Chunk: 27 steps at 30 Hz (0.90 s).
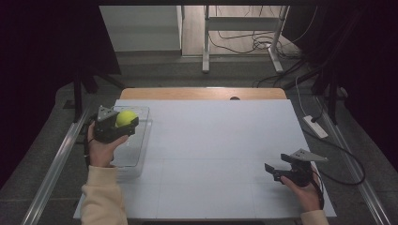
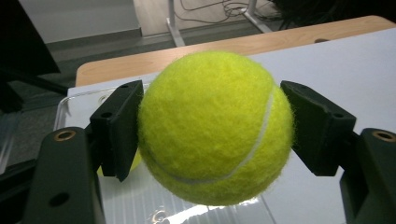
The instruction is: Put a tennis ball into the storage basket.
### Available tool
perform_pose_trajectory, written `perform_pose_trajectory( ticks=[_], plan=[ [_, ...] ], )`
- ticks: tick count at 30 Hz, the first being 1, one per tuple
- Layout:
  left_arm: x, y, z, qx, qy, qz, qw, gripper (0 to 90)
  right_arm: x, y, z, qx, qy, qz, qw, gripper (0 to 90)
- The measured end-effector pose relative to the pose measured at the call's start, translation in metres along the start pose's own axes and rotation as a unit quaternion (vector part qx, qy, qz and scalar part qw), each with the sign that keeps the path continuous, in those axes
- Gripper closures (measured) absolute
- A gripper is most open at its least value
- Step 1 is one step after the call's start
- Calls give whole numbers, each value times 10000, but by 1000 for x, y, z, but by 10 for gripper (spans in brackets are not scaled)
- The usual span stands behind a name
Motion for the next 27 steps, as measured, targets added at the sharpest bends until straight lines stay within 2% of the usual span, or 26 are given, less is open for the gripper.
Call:
perform_pose_trajectory(
  ticks=[13,14,16,17,27],
  plan=[
    [7,-1,14,-232,112,156,9995,267,0,-1,1,-1,14,24,10000,144],
    [8,-2,15,-278,115,198,9994,267,0,-1,1,2,13,24,10000,144],
    [9,-4,15,-506,46,322,9982,267,0,-1,1,5,8,13,10000,144],
    [9,-4,15,-536,32,351,9979,267,0,-1,1,4,9,12,10000,144],
    [12,-8,19,-526,101,541,9971,267,0,-1,1,-3,9,27,10000,144]
  ],
)
Point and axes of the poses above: each handheld gripper's, and its own axes: y roughly backward along the jaws, x roughly out of its underside, z roughly to its left, the point moved 2 cm from there along -y, roughly forward along the jaws, and after that the axes turned 14 degrees about z, right-handed, at the moved point
